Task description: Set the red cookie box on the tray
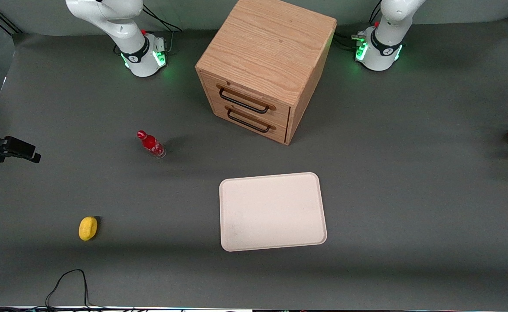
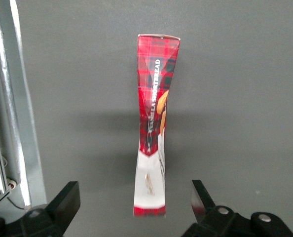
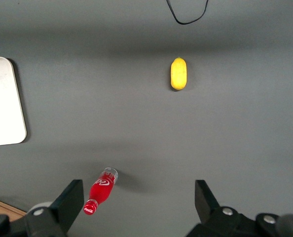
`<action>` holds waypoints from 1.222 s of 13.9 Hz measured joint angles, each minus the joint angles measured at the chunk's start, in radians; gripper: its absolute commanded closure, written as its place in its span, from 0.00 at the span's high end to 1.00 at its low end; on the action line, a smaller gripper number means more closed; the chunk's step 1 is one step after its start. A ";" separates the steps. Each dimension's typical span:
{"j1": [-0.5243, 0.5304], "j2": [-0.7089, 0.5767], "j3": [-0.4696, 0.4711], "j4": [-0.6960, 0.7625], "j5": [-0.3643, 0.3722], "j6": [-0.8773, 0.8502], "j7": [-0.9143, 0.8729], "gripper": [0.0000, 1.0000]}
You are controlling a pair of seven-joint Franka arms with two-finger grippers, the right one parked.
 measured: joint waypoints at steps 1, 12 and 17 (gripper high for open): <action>0.000 0.013 -0.001 -0.006 0.000 0.020 0.000 1.00; -0.002 0.084 -0.015 -0.042 -0.030 0.142 -0.001 0.98; -0.004 0.084 -0.015 -0.046 -0.030 0.152 -0.001 0.00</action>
